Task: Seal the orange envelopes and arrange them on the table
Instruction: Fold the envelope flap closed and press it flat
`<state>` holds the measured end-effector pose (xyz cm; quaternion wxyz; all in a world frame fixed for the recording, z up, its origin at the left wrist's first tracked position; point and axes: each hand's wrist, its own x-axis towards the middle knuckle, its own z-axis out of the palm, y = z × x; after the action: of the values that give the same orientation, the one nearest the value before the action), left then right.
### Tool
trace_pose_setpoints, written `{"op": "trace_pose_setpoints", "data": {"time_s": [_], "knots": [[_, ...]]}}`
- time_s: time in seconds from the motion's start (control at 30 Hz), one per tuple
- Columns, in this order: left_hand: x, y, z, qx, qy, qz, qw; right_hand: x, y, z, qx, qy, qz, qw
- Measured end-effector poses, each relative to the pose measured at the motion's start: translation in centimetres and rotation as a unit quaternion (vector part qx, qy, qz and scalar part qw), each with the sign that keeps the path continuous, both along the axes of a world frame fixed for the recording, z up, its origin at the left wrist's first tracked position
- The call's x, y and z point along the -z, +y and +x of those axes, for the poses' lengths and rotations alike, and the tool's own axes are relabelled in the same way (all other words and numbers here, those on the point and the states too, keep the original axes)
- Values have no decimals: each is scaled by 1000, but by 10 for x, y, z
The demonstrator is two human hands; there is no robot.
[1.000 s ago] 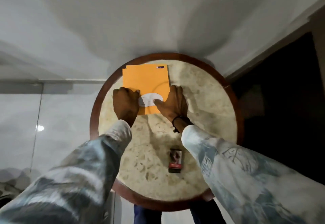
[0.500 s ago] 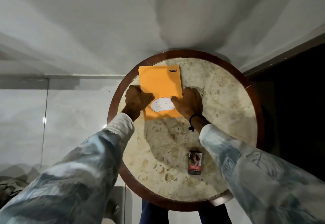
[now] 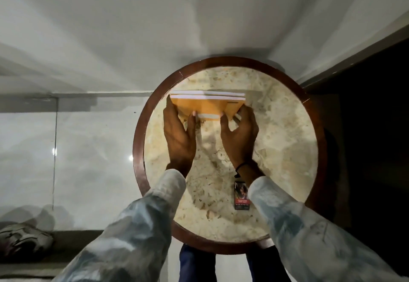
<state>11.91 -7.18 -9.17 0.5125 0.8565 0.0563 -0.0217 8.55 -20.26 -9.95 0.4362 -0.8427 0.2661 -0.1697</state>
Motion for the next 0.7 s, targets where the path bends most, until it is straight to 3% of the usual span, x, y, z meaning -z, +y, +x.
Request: {"op": "trace_pose_setpoints", "data": {"time_s": [0.13,0.2,0.3,0.47,0.6,0.7], "knots": [[7,9,12,0,-2,28,1000,-6,-3,7,-17,36,17,999],[11,11,24,11,8,59,998,-9,-9,19,-23,108,32,993],[17,7,37,6,107,112,988,-5,-17,35,-33,225,68,972],[32,5,50,18,192,181,964,13,-19,57,-50,315,31,947],[30,-1,49,35,186,264,946,20,-26,56,-34,311,31,949],[25,-12,38,73,113,351,927,6,-37,33,-2,277,30,960]]}}
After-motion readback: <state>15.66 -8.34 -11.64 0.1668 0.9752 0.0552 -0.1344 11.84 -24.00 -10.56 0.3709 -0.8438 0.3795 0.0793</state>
